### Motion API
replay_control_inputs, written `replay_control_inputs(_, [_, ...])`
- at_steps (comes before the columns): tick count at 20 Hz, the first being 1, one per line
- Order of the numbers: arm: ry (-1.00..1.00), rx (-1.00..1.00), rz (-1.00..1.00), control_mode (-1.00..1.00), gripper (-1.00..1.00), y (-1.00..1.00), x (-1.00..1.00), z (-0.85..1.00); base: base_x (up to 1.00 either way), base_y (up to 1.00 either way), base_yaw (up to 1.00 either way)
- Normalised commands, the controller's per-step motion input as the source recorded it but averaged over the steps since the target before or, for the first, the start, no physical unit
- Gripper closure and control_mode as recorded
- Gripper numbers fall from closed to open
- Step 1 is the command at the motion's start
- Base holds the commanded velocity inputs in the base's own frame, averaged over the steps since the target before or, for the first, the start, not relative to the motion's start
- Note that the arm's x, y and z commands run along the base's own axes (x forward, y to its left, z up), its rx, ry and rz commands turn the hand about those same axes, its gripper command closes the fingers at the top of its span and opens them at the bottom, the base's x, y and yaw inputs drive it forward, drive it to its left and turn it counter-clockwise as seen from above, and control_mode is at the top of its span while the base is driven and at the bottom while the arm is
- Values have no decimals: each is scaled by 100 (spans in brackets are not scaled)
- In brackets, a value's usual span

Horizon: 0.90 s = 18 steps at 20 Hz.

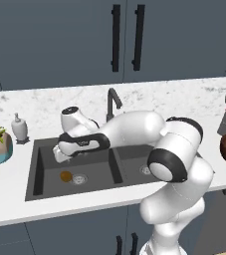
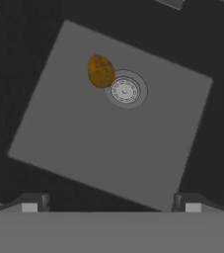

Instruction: Pick the avocado from the sink and place it in the bowl. Then pick the bowl and place it in the microwave. Then close the microwave door and press the start button.

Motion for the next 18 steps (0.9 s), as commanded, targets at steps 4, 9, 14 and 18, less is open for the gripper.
replay_control_inputs(4, [0, 13, -15, -100, -100, 1, 0, -11, 0, 0, 0])
replay_control_inputs(9, [0, 5, -16, -100, -100, 18, 1, -25, 0, 0, 0])
replay_control_inputs(14, [-12, 0, -25, -100, -100, 40, -32, -32, 0, 0, 0])
replay_control_inputs(18, [-9, 0, -26, -100, -100, 28, -15, 0, 0, 0, 0])
